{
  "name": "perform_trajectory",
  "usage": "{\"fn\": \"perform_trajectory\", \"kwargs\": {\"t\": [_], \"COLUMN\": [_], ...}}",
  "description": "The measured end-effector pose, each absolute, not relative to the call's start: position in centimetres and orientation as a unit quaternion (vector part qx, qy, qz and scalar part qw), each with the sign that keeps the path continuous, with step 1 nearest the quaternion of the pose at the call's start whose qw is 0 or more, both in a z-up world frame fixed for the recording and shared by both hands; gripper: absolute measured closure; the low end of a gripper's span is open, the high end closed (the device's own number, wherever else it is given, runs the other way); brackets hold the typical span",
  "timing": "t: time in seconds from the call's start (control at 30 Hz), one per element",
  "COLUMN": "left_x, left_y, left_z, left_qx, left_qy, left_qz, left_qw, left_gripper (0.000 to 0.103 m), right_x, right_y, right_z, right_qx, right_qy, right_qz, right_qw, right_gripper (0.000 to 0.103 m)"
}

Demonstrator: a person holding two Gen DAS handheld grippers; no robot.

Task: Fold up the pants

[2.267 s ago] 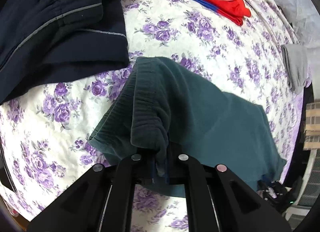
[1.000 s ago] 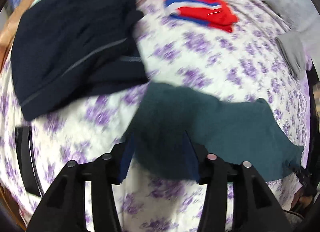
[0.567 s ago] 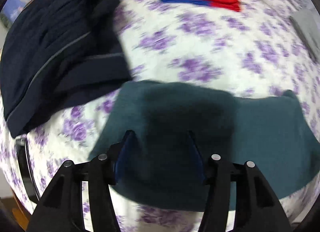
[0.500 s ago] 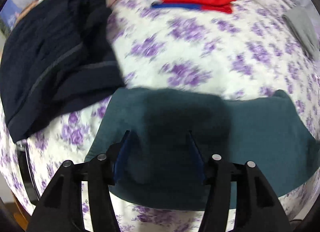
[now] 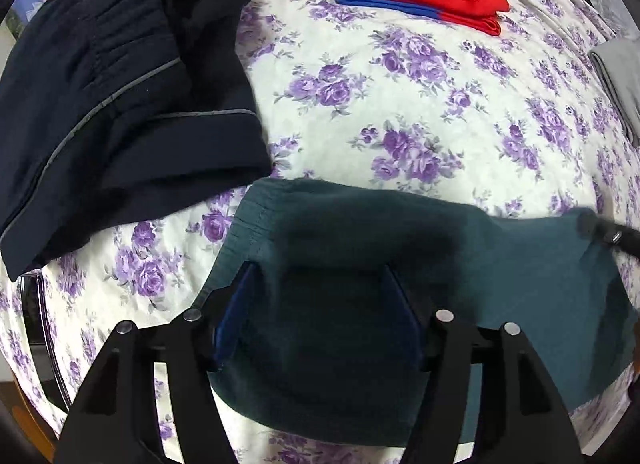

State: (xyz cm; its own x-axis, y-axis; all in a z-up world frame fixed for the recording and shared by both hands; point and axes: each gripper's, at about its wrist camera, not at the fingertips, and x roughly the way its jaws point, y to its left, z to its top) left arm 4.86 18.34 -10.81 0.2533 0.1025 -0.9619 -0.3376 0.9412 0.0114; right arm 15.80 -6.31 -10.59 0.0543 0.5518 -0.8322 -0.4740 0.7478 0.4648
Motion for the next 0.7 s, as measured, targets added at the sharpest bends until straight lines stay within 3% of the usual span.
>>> {"fn": "perform_trajectory", "kwargs": {"t": [0.3,0.4,0.53,0.7], "left_x": [5.2,5.0,4.8,5.4], "left_y": [17.9,18.1,17.5,16.4], "left_z": [-11.5,-10.7,-8.7,-9.6], "left_qx": [-0.072,-0.083,-0.081,-0.054], "left_qy": [0.599,0.602,0.58,0.582], "left_qz": [0.143,0.144,0.135,0.135], "left_qw": [0.785,0.781,0.799,0.8], "left_gripper": [0.039,0.04,0.037,0.031], "right_x": [16.2,15.9,13.6,9.8], "right_y": [-7.2,-10.1,-13.8,-17.4], "right_z": [-12.6,-11.5,-8.7,-10.5], "right_qx": [-0.011,0.037,0.095,0.118], "right_qy": [0.557,0.55,0.521,0.559], "right_qz": [0.303,0.288,0.313,0.306], "right_qw": [0.773,0.783,0.789,0.762], "right_gripper": [0.1,0.094,0.094,0.094]}}
